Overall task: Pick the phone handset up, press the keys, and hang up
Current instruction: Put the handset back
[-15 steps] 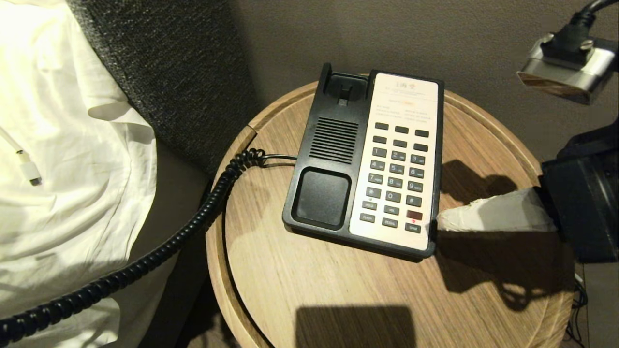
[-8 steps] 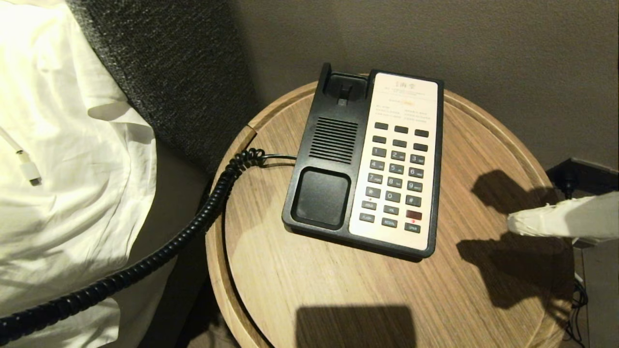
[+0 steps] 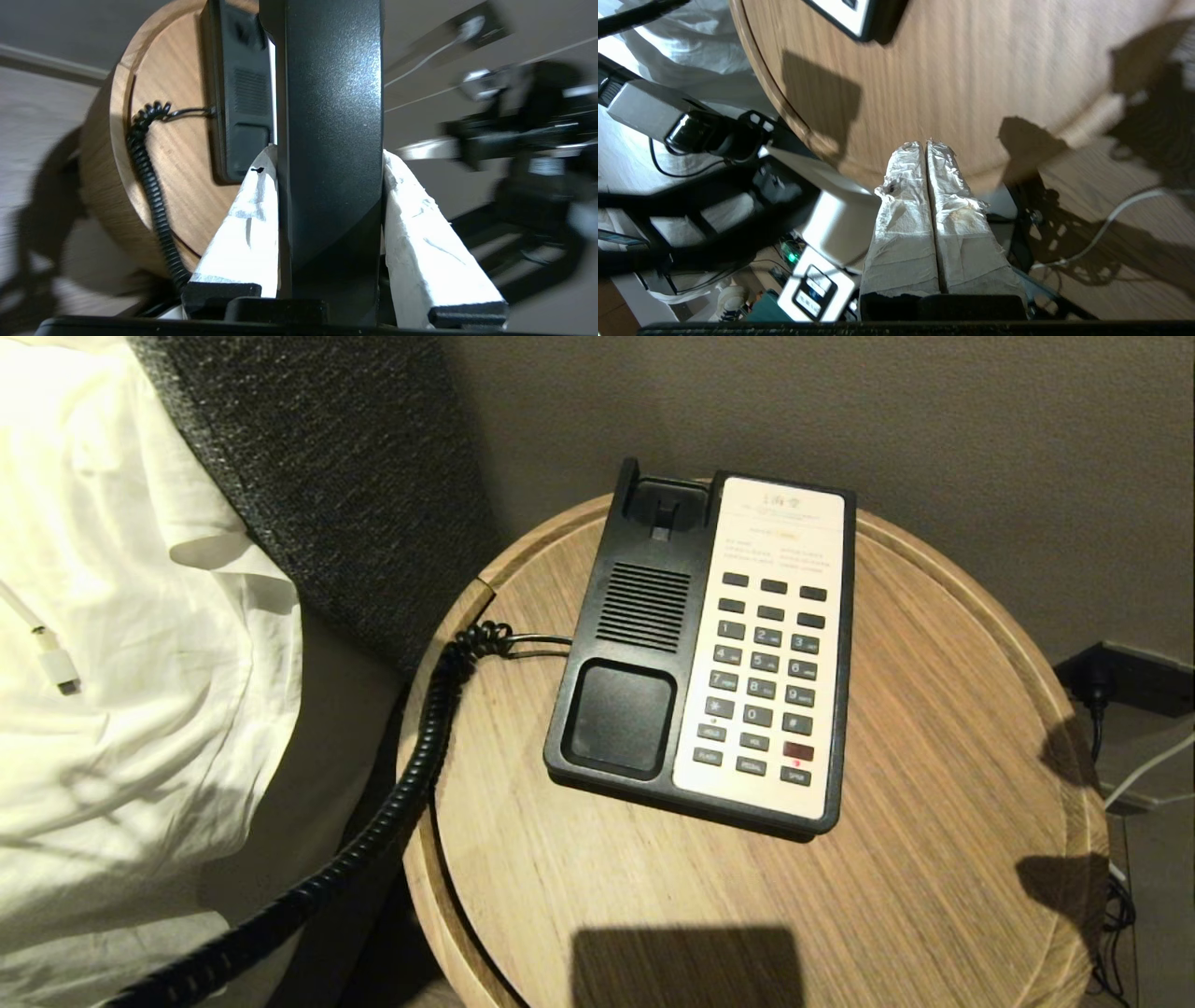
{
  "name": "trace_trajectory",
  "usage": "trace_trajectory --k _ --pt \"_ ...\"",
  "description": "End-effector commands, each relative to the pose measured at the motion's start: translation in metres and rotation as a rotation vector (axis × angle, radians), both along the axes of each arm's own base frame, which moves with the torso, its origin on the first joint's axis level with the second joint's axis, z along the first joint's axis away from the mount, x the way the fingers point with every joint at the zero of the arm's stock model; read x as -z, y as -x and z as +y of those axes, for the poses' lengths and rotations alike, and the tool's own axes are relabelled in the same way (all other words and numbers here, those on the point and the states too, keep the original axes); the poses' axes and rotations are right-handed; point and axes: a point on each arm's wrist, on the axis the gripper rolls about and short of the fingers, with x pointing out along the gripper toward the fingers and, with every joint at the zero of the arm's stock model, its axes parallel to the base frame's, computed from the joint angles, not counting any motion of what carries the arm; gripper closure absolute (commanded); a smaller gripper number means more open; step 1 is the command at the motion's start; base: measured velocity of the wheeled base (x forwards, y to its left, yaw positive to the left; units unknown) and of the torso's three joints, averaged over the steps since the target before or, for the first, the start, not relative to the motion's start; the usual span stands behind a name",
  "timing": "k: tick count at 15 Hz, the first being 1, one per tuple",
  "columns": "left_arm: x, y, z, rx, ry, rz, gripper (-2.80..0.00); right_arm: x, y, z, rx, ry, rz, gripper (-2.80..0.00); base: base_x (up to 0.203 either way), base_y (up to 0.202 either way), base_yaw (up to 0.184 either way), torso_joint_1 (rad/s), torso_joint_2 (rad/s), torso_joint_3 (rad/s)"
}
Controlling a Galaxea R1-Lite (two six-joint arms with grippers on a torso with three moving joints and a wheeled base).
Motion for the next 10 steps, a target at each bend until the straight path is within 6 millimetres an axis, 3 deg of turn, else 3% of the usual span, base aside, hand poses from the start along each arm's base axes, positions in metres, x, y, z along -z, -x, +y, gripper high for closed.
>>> trace_trajectory --k 1,5,10 --pt "0.010 0.000 -0.036 -0.044 -0.101 0.002 0.00 -0.002 0.017 -0.022 0.005 -0.028 -0.021 0.00 0.000 0.000 0.000 0.000 0.00 0.000" --pt "0.021 -0.014 -0.060 -0.114 -0.207 0.025 0.00 0.001 0.029 -0.038 0.006 -0.028 -0.018 0.00 0.000 0.000 0.000 0.000 0.00 0.000" --pt "0.019 -0.039 -0.099 -0.167 -0.297 0.063 0.00 0.008 0.049 -0.064 0.010 -0.024 -0.012 0.00 0.000 0.000 0.000 0.000 0.00 0.000"
